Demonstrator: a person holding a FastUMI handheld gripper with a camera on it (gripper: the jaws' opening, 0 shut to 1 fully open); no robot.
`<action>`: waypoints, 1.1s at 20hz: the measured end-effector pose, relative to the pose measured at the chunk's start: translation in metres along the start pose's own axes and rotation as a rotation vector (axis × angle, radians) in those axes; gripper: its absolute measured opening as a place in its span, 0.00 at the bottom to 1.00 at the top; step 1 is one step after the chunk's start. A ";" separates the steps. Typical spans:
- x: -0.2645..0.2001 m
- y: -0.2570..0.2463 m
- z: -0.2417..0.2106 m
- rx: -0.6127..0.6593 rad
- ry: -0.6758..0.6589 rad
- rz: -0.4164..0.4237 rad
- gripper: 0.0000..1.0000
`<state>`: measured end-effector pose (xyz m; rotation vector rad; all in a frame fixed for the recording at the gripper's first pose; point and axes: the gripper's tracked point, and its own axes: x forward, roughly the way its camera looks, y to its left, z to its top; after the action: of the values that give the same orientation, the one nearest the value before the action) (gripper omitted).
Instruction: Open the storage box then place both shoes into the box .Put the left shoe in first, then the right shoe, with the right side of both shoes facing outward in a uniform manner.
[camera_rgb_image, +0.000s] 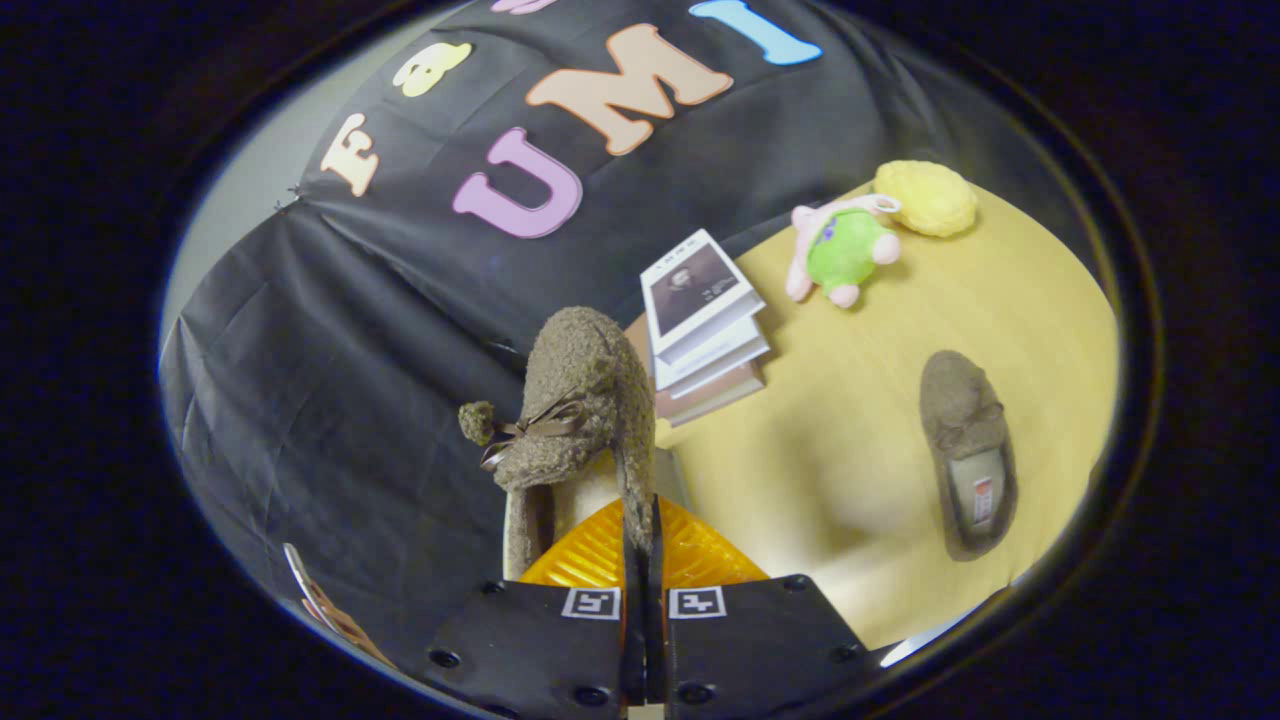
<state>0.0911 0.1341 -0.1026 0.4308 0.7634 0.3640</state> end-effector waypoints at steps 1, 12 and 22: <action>-0.005 0.021 -0.011 -0.008 0.005 0.023 0.04; 0.092 0.109 -0.088 -0.104 0.178 0.049 0.04; 0.154 0.087 -0.145 -0.143 0.350 -0.140 0.04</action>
<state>0.0747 0.3151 -0.2425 0.1779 1.0944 0.3642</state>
